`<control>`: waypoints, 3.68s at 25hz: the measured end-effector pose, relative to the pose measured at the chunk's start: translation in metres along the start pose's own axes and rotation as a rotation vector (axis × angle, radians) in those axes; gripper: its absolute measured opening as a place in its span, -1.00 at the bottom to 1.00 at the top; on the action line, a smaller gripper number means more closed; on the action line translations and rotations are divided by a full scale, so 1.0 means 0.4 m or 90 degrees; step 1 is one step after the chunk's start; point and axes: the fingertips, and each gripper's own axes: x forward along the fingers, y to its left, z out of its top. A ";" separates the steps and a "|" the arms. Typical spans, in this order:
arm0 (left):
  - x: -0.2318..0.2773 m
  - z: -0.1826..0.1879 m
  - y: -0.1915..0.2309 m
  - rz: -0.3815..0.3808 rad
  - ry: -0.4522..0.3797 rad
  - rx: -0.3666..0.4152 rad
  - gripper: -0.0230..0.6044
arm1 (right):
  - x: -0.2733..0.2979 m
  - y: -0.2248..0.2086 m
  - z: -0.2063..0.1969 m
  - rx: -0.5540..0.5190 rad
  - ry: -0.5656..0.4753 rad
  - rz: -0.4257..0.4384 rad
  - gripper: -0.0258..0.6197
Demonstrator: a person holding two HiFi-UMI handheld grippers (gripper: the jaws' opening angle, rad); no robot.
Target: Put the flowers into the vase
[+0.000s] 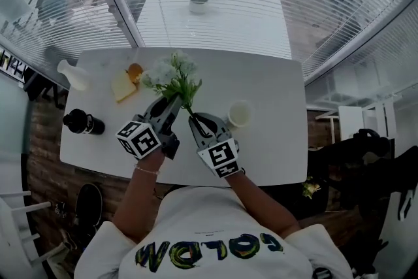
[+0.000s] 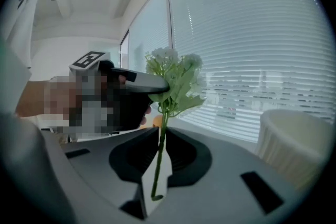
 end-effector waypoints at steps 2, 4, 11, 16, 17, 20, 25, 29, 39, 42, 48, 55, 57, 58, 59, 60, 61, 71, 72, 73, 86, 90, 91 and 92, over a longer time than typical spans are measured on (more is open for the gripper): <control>0.007 0.012 -0.017 -0.007 -0.007 0.006 -0.72 | -0.008 0.000 0.009 -0.006 -0.007 -0.004 -0.73; 0.013 0.031 -0.033 -0.014 -0.017 0.019 -0.73 | -0.015 -0.001 0.017 -0.005 -0.011 -0.010 -0.61; 0.040 0.107 -0.099 -0.047 -0.051 0.055 -0.73 | -0.055 -0.010 0.023 0.016 0.000 -0.024 -0.43; 0.068 0.151 -0.148 -0.073 -0.075 0.081 -0.73 | -0.080 -0.015 0.011 0.015 0.005 -0.029 -0.42; 0.074 0.161 -0.158 -0.078 -0.080 0.086 -0.73 | -0.084 -0.018 0.010 0.015 0.005 -0.031 -0.42; 0.091 0.188 -0.190 -0.098 -0.099 0.096 -0.73 | -0.099 -0.027 0.007 0.017 0.006 -0.038 -0.43; 0.126 0.224 -0.247 -0.126 -0.128 0.104 -0.73 | -0.117 -0.037 -0.001 0.019 0.007 -0.039 -0.44; 0.155 0.227 -0.289 -0.153 -0.144 0.119 -0.73 | -0.127 -0.040 -0.009 0.022 0.008 -0.041 -0.45; 0.225 0.067 -0.428 -0.203 -0.107 0.189 -0.73 | -0.220 -0.067 -0.077 0.038 0.009 -0.048 -0.47; 0.236 0.045 -0.427 -0.204 -0.089 0.221 -0.73 | -0.219 -0.079 -0.077 0.047 0.016 -0.053 -0.49; 0.243 0.024 -0.403 -0.199 -0.064 0.275 -0.72 | -0.201 -0.071 -0.069 0.063 0.029 -0.050 -0.50; 0.244 -0.006 -0.394 -0.203 -0.041 0.329 -0.71 | -0.206 -0.074 -0.080 0.072 0.042 -0.056 -0.50; 0.244 -0.035 -0.399 -0.202 -0.034 0.344 -0.70 | -0.224 -0.077 -0.098 0.074 0.046 -0.059 -0.50; 0.244 -0.049 -0.400 -0.201 -0.030 0.348 -0.70 | -0.233 -0.079 -0.105 0.074 0.047 -0.061 -0.50; 0.244 -0.061 -0.400 -0.200 -0.026 0.350 -0.70 | -0.240 -0.081 -0.111 0.075 0.048 -0.063 -0.50; 0.244 -0.072 -0.398 -0.198 -0.022 0.351 -0.70 | -0.247 -0.084 -0.115 0.075 0.050 -0.065 -0.50; 0.244 -0.081 -0.396 -0.196 -0.019 0.351 -0.70 | -0.252 -0.087 -0.119 0.076 0.051 -0.068 -0.50; 0.231 -0.140 -0.358 -0.175 0.002 0.355 -0.64 | -0.283 -0.109 -0.157 0.079 0.068 -0.084 -0.50; 0.229 -0.143 -0.357 -0.175 0.003 0.358 -0.63 | -0.285 -0.109 -0.161 0.081 0.070 -0.085 -0.50; 0.226 -0.146 -0.358 -0.175 0.003 0.361 -0.63 | -0.287 -0.109 -0.164 0.083 0.071 -0.086 -0.50; 0.181 -0.184 -0.362 -0.179 0.018 0.363 -0.29 | -0.299 -0.106 -0.187 0.102 0.077 -0.093 -0.50; 0.167 -0.183 -0.376 -0.186 0.019 0.361 -0.23 | -0.306 -0.115 -0.181 0.099 0.073 -0.101 -0.50; 0.164 -0.181 -0.378 -0.188 0.019 0.359 -0.23 | -0.307 -0.116 -0.179 0.099 0.070 -0.104 -0.50; 0.162 -0.180 -0.381 -0.191 0.018 0.357 -0.23 | -0.308 -0.118 -0.177 0.100 0.067 -0.106 -0.50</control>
